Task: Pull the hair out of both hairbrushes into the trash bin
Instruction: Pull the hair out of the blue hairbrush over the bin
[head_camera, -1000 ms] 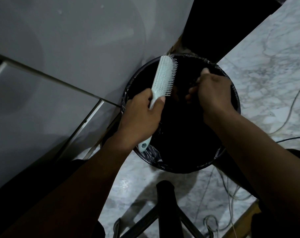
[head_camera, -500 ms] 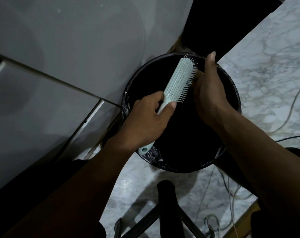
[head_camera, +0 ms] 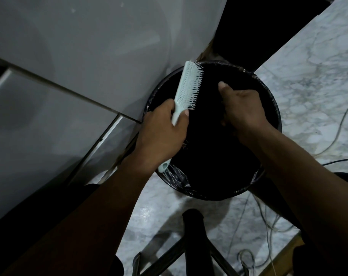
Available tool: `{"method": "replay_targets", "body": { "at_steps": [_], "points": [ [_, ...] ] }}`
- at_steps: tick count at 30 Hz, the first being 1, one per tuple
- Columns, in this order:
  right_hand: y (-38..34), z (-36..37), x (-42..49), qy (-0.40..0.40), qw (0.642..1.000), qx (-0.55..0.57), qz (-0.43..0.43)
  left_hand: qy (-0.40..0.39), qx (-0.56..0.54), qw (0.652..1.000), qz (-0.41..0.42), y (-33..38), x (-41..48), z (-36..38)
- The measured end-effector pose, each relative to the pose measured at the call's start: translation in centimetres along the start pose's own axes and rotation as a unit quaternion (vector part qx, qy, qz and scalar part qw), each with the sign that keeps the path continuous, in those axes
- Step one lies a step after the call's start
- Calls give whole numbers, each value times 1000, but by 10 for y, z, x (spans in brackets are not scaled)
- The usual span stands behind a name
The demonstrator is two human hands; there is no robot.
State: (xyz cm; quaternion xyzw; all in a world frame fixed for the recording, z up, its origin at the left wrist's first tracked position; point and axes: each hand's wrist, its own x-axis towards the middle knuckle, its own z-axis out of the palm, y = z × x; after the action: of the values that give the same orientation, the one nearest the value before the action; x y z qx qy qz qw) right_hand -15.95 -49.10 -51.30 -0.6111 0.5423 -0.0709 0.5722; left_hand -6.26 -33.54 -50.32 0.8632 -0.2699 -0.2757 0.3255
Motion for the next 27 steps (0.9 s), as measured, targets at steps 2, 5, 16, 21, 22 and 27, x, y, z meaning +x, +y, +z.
{"method": "replay_targets", "body": {
  "at_steps": [2,5,16,21,22,27],
  "points": [
    [5,1,3,-22,999,-33,-7,4,10,1000,-5,-1,0,0],
    [11,5,4,-65,994,-88,26,0,26,1000,-12,-1,-1,0],
    [-7,11,-9,-79,981,159,72,-123,-28,992,-4,2,-4,8],
    [-3,7,-10,-21,991,130,14,-164,-90,982,-23,5,-4,6],
    [-2,7,-10,-20,992,124,10,-166,-102,980,-29,6,-4,6],
    [-15,3,-2,-2,962,241,126,-155,-166,971,-79,9,-2,4]
  ]
}}
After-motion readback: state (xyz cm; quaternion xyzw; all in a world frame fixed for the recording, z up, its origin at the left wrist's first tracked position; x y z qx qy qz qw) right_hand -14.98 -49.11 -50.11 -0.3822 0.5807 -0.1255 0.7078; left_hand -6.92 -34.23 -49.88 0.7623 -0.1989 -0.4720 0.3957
